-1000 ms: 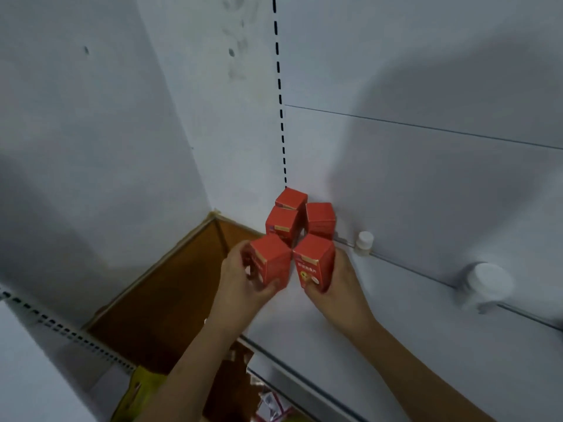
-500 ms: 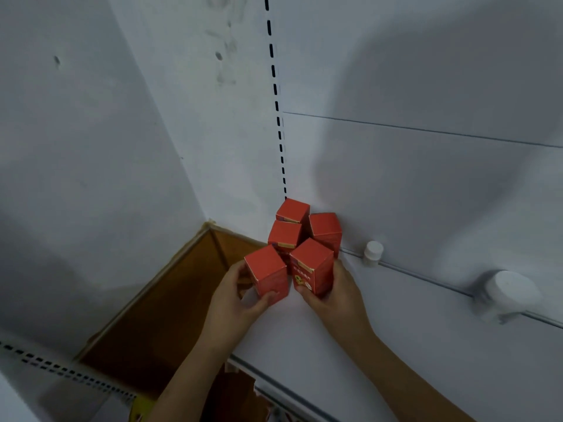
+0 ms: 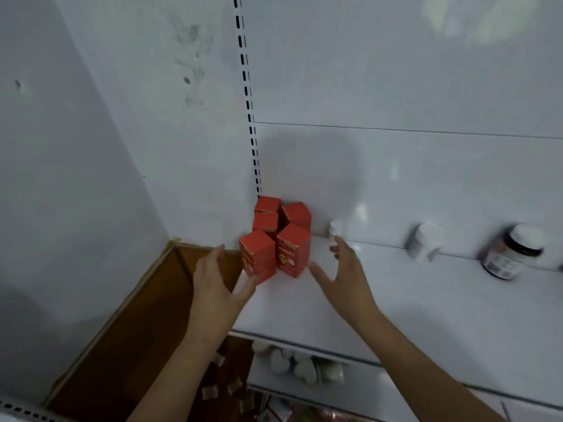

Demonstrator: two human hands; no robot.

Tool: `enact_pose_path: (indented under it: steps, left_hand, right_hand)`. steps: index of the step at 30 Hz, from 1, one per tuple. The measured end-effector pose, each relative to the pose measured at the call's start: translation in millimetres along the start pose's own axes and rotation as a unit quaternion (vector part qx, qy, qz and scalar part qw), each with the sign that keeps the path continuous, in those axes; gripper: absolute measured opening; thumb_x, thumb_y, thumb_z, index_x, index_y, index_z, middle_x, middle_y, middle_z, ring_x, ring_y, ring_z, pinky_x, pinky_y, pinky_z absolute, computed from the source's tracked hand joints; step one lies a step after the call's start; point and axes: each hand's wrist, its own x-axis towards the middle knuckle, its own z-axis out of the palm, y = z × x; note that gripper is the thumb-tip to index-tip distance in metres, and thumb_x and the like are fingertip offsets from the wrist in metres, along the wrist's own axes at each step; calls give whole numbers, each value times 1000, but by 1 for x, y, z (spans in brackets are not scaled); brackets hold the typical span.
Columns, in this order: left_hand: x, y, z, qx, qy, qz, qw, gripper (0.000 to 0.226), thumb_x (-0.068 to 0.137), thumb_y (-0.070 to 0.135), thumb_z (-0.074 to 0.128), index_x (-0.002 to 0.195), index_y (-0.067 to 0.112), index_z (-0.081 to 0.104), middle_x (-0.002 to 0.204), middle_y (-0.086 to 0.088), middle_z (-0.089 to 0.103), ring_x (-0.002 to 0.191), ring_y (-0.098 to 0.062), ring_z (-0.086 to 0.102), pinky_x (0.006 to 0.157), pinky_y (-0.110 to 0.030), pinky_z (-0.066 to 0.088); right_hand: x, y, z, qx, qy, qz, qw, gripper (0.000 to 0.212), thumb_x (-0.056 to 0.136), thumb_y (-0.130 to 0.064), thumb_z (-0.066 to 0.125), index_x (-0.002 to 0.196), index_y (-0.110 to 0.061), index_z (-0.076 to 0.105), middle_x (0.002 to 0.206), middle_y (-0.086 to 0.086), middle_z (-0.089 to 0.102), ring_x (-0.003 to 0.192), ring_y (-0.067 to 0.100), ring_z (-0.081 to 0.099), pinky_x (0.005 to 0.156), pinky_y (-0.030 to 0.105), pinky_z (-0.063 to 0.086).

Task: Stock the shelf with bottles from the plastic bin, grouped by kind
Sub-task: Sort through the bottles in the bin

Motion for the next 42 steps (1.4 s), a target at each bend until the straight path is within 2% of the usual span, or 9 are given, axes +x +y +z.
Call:
enact_pose_path:
  steps: [4,8,13,18,24,29,34,39,42]
  left_hand:
    - [-35,29,-11,-36,15,111,993,53,84,26,75,129,22,48,118,6,48,114,-10,48,96,-26,42]
    - [-81,60,18,-72,-116,202,970,39,88,21,70,123,25,53,115,8,51,106,-5,51,93,-23,42]
    - [-153,103,73,-97,-295,268,912,37,90,28,66,124,32,54,117,16,52,114,-2,52,99,-27,46]
    - [-238,159,124,-112,-398,319,853,34,91,36,61,124,37,52,121,21,52,115,0,51,99,-25,46]
    - [-359,222,189,-106,-491,380,776,35,93,37,60,126,41,49,120,27,45,111,12,44,90,-5,37]
    - [-467,274,258,-101,-555,419,711,35,91,34,62,125,35,53,122,22,49,115,5,47,96,-12,40]
    - [-562,331,305,-105,-590,456,657,41,86,50,52,125,36,54,123,20,50,116,3,48,96,-8,34]
    - [-624,373,343,-123,-609,460,635,37,90,40,60,126,33,54,123,18,51,117,1,50,99,-25,46]
    - [-651,396,373,-125,-616,461,627,38,91,42,59,128,34,52,126,18,50,119,0,49,99,-26,45]
  right_hand:
    - [-40,-32,-42,18,88,-7,996,67,92,-45,61,148,-17,36,135,-4,51,123,10,48,103,27,40]
    - [-92,-46,-94,6,156,-7,988,55,95,-44,56,144,-22,42,130,-10,53,117,3,51,99,19,40]
    - [-172,-34,-175,-55,214,24,975,50,97,-45,54,140,-21,46,129,-7,53,116,3,53,100,28,46]
    - [-258,-5,-267,-99,267,72,956,49,98,-44,53,141,-21,46,131,-8,53,117,3,53,101,32,47]
    - [-375,38,-382,-117,356,137,917,47,99,-45,49,140,-22,46,128,-8,56,116,4,55,100,34,48]
    - [-480,76,-475,-146,412,191,879,52,98,-49,47,141,-20,47,128,-8,57,115,5,55,99,36,49]
    - [-573,107,-545,-180,458,237,838,51,99,-47,48,141,-19,47,129,-9,55,117,4,54,100,30,48]
    - [-625,131,-595,-190,478,271,814,51,99,-44,50,144,-19,43,135,-7,54,121,1,51,101,21,43]
    - [-642,154,-623,-199,482,292,802,54,99,-48,48,146,-21,41,135,-11,51,120,-3,47,95,8,38]
